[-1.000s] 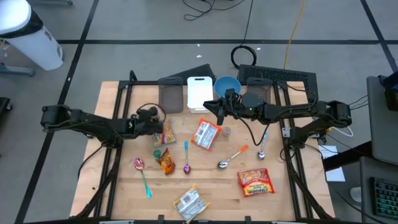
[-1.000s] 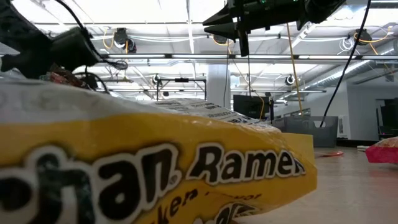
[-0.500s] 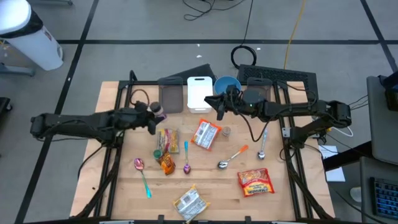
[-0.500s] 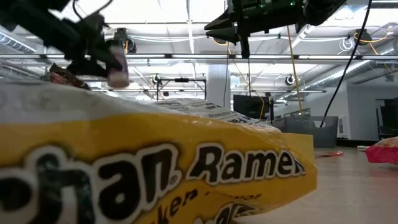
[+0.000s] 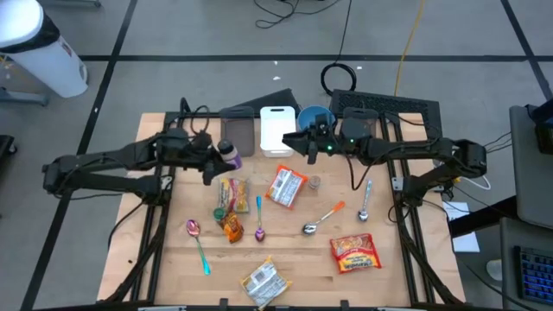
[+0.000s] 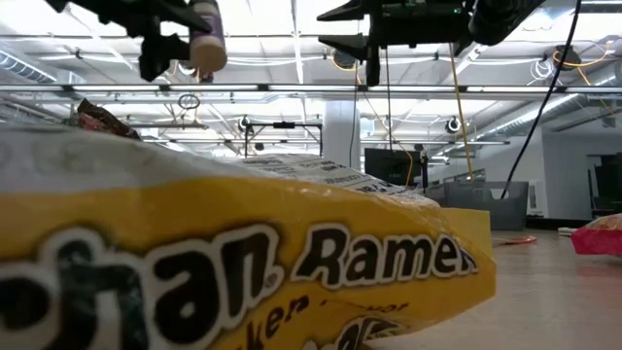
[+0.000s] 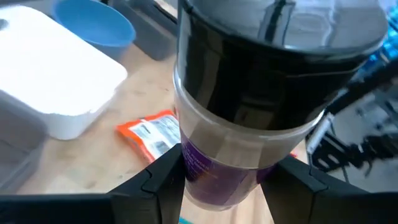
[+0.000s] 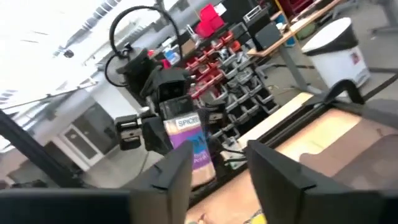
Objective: Pick & Place Food Item
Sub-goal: Put the black spice bottle into the right black bin
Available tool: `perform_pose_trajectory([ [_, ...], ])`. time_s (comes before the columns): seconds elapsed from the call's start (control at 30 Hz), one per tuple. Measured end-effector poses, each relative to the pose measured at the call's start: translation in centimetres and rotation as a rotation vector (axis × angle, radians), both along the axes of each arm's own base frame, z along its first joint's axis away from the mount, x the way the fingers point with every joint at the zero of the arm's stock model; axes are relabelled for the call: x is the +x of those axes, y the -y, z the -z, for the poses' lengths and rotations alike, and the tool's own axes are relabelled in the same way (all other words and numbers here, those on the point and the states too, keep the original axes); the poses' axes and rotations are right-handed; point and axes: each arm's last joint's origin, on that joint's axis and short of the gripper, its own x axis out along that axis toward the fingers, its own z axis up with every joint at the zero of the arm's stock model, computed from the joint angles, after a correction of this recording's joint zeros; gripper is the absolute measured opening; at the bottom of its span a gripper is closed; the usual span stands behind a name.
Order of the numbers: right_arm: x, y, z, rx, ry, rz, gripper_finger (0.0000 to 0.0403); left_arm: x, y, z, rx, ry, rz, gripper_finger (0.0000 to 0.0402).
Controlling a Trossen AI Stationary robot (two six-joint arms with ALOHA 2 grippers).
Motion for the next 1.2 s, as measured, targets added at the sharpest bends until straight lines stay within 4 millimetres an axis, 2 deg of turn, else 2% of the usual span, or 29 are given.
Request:
perform_pose_trajectory([
  [0.23, 1.8, 0.2, -0.4, 0.058, 0.048, -0.087, 0.0260, 2.8, -0.9, -0.1, -0.078, -0.029, 0.193, 0.0186],
  [0.43, 5.0, -0.2, -1.6, 0.011, 0.023, -0.247, 0.0306, 5.1, -1.7, -1.0, -0.083, -0.029, 0.298, 0.0186],
  [0.57, 5.9, -0.2, -1.3, -0.001, 0.008, -0.241, 0.0315, 6.1, -2.2, -1.7, -0.077, -0.018, 0.324, 0.0186],
  [0.8, 6.0, -0.3, -1.1, -0.001, -0.006, -0.247, 0.0308, 7.9, -2.6, -2.8, -0.093, -0.004, 0.395, 0.0186],
  [1.07, 5.9, -0.7, -1.7, -0.023, 0.056, -0.296, 0.0306, 10.2, -3.2, -2.0, -0.127, -0.037, 0.424, 0.0186],
  [1.2, 6.0, -0.7, -1.4, -0.018, 0.020, -0.318, 0.0302, 11.0, -3.5, -1.8, -0.142, -0.048, 0.415, 0.0186],
])
